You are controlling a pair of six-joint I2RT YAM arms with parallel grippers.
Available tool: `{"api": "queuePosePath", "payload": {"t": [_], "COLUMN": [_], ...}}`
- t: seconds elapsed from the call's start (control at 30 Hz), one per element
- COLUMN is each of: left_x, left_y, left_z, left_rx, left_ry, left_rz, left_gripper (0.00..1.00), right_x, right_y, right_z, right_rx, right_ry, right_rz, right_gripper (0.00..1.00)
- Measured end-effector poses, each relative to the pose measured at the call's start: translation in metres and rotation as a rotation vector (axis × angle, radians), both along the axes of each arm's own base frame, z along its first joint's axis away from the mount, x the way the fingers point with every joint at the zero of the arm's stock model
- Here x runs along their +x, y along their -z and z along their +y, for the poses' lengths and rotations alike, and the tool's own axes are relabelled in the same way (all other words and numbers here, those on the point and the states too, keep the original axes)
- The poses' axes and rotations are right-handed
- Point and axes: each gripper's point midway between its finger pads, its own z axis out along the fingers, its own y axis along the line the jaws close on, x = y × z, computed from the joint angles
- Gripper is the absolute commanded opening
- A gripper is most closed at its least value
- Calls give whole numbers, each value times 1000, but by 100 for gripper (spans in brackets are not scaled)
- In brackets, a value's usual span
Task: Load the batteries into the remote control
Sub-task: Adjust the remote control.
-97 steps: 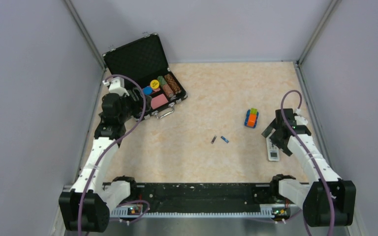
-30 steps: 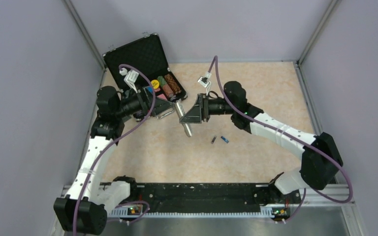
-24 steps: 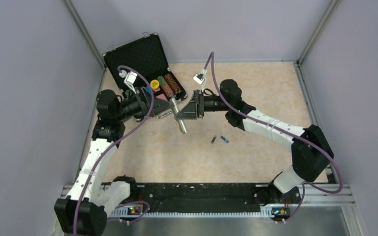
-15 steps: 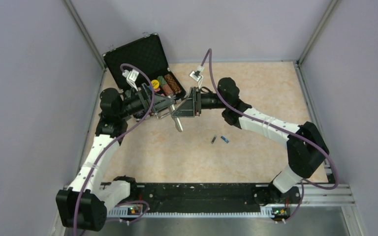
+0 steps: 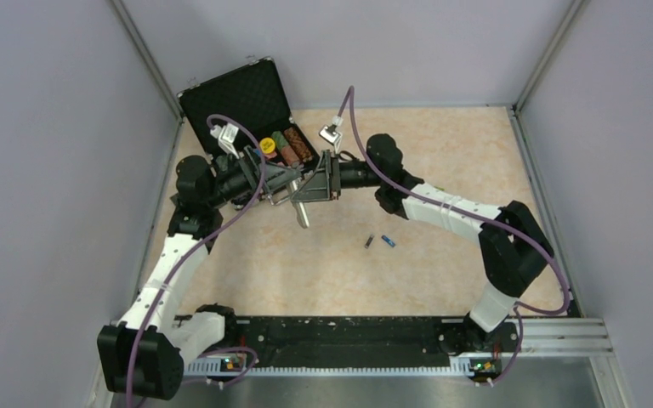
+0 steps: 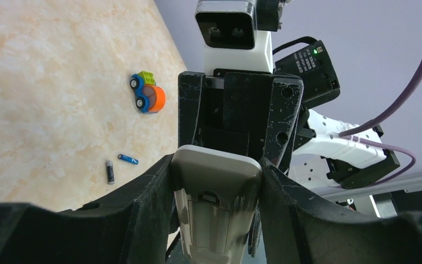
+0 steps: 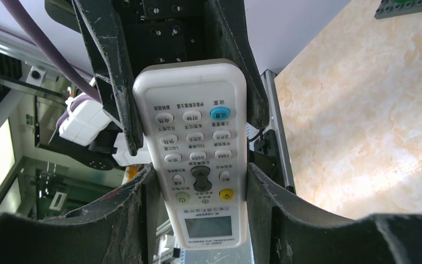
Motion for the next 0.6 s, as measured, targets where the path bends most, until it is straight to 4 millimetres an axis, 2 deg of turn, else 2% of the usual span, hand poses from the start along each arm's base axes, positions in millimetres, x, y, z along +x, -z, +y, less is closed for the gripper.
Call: {"api": "queuePosePath", "payload": {"t": [0.03, 0.1, 0.23, 0.47, 0.6], "left_x": [1, 3, 8, 23, 33], "left_y": [1, 3, 12, 41, 59], "left_z": [1, 2, 4, 20, 31], "left_rx": [2, 6, 35, 127, 173], "left_ry": [-8, -20, -56, -205, -301], "left_rz": [4, 9, 35, 171, 268], "left_gripper": [1, 0, 0, 0, 0], "right_x": [1, 2, 7, 27, 41], "right_y": [1, 1, 7, 21, 44], "right_z": [1, 2, 4, 7, 3], "right_rx": [-2, -7, -30, -115, -210], "right_ry": [-2, 0, 28, 130, 207], "right_rz": [5, 14, 18, -28, -64], "right_gripper": [45, 59, 73, 83, 84]}}
